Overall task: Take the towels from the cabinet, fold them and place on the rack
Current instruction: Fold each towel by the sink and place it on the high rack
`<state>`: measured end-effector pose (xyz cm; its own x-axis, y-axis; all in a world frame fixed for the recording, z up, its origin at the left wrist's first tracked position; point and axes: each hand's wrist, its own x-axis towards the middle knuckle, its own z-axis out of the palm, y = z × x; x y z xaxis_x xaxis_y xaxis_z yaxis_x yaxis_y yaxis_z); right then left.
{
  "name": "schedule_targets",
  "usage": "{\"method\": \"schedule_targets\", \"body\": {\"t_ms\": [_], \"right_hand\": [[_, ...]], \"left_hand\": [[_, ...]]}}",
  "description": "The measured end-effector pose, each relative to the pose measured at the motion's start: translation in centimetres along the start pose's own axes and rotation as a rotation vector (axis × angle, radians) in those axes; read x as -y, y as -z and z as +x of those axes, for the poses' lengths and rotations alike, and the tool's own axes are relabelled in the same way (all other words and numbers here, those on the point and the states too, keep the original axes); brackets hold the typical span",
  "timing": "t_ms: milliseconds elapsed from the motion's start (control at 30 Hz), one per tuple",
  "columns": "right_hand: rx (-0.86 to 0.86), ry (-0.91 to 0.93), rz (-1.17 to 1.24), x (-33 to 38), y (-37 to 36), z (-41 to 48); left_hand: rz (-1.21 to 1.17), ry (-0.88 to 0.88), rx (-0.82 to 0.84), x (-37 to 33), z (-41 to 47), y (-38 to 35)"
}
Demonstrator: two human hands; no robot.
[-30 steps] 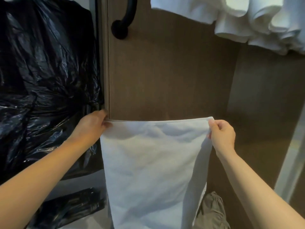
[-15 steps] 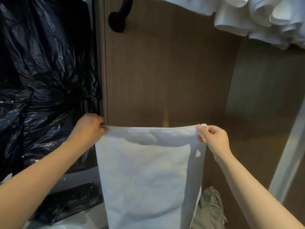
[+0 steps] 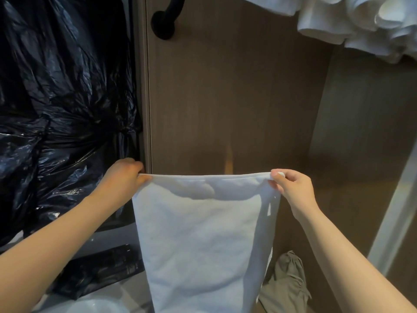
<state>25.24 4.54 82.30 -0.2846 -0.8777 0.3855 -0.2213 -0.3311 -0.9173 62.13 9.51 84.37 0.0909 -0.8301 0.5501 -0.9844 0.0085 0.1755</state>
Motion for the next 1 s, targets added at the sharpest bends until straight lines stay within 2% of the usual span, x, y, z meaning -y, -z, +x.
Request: {"method": "schedule_targets", "body": {"t_ms": [200, 333, 567, 700, 867, 1000], "right_hand": [[0.142, -0.066, 0.018, -0.1, 0.7, -0.3], [0.206, -0.061, -0.055, -1.0, 1.2, -0.6], [0.134, -0.028, -0.044, -2.3, 1.5, -0.9], [0.145, -0.014, -0.087, -1.8, 1.5, -0.5], [0.204, -0.086, -0.043, 0.2, 1.9, 0.5], [0.169, -0.068, -0.055, 0.3, 1.8, 0.1]], "left_hand": [[0.027, 0.002, 0.068, 0.7, -0.8, -0.5], [0.05, 0.006, 0.092, 0.8, -1.2, -1.3], [0.026, -0.002, 0.071, 0.6, -1.6, -1.7], [0.013, -0.017, 0.049, 0.4, -1.5, -1.4], [-0.004, -0.023, 0.055, 0.3, -1.6, -1.4], [-0.013, 0.031, 0.094, 0.3, -1.8, -1.7]]}}
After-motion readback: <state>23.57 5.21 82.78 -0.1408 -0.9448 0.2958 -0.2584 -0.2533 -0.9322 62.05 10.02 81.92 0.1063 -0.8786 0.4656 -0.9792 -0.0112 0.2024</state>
